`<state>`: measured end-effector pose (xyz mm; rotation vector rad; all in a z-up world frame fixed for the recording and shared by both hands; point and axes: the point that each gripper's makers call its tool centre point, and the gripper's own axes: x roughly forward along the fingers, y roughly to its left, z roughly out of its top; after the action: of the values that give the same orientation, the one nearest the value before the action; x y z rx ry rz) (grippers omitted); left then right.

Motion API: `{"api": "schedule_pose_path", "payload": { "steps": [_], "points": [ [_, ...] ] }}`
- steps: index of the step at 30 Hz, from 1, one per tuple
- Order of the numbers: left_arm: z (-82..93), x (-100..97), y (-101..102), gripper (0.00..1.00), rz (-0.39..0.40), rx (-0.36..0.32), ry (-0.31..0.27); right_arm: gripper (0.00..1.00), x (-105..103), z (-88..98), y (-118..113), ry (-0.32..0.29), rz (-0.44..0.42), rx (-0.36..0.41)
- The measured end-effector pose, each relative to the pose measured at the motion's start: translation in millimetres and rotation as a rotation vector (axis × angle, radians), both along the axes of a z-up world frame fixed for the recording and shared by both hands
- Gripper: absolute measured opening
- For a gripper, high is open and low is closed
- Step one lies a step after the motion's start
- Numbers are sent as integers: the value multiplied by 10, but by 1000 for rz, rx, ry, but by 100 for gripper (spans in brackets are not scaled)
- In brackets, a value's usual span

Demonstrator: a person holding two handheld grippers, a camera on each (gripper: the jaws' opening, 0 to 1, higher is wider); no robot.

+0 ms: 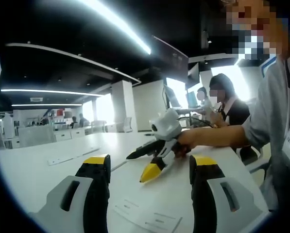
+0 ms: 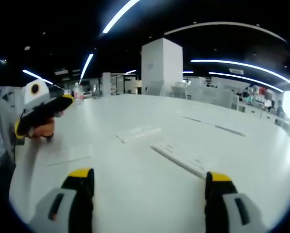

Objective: Locate the socket holder cover, grip the socket holder cover, clip it into the socket holder slot.

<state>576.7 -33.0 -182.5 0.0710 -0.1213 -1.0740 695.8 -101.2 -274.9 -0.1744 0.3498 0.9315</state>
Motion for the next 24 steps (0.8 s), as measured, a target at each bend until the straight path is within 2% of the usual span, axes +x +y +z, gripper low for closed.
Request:
{"api": "schedule_pose_path", "payload": {
  "steps": [24],
  "points": [
    [-40, 13, -7, 65, 3, 8, 8, 95, 12, -14, 5, -13, -3, -17]
  ]
}}
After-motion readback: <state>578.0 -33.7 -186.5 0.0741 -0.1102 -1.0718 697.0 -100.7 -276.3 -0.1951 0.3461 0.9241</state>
